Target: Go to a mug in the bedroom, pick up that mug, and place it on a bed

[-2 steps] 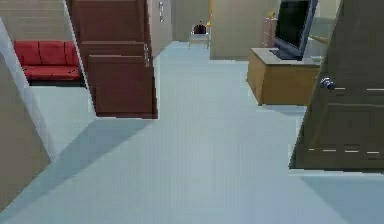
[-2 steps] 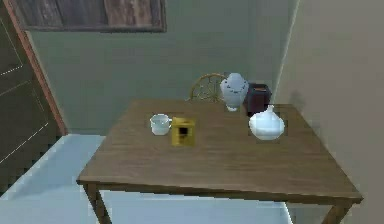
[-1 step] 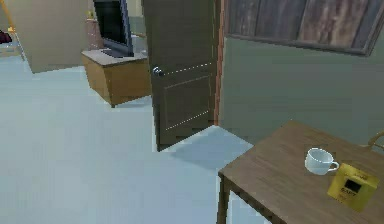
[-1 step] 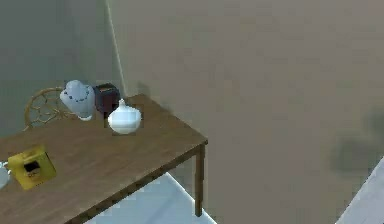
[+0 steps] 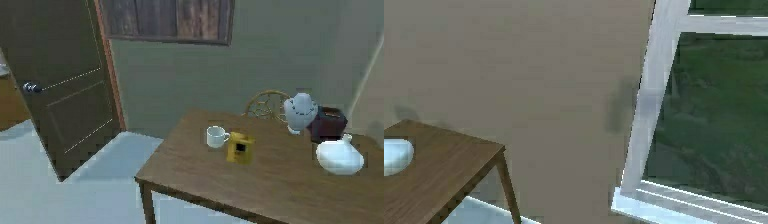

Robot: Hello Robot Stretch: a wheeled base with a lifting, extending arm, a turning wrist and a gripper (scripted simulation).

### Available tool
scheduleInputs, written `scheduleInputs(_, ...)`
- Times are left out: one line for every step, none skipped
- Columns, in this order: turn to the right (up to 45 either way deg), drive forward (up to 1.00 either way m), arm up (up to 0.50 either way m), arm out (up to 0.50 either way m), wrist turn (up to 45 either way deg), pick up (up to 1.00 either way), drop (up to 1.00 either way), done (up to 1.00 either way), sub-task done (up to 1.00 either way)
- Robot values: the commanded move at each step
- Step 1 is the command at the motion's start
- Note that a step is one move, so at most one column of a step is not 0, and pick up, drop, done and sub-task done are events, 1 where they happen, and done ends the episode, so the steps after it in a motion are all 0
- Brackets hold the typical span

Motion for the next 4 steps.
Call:
scheduleInputs(0.0, 0.3, 0.0, 0.0, 0.0, 0.0, 0.0, 0.0, 0.0)
scheduleInputs(18.0, 0.0, 0.0, 0.0, 0.0, 0.0, 0.0, 0.0, 0.0)
scheduleInputs(0.0, 0.05, 0.0, 0.0, 0.0, 0.0, 0.0, 0.0, 0.0)
scheduleInputs(-45.0, 0.0, 0.0, 0.0, 0.0, 0.0, 0.0, 0.0, 0.0)
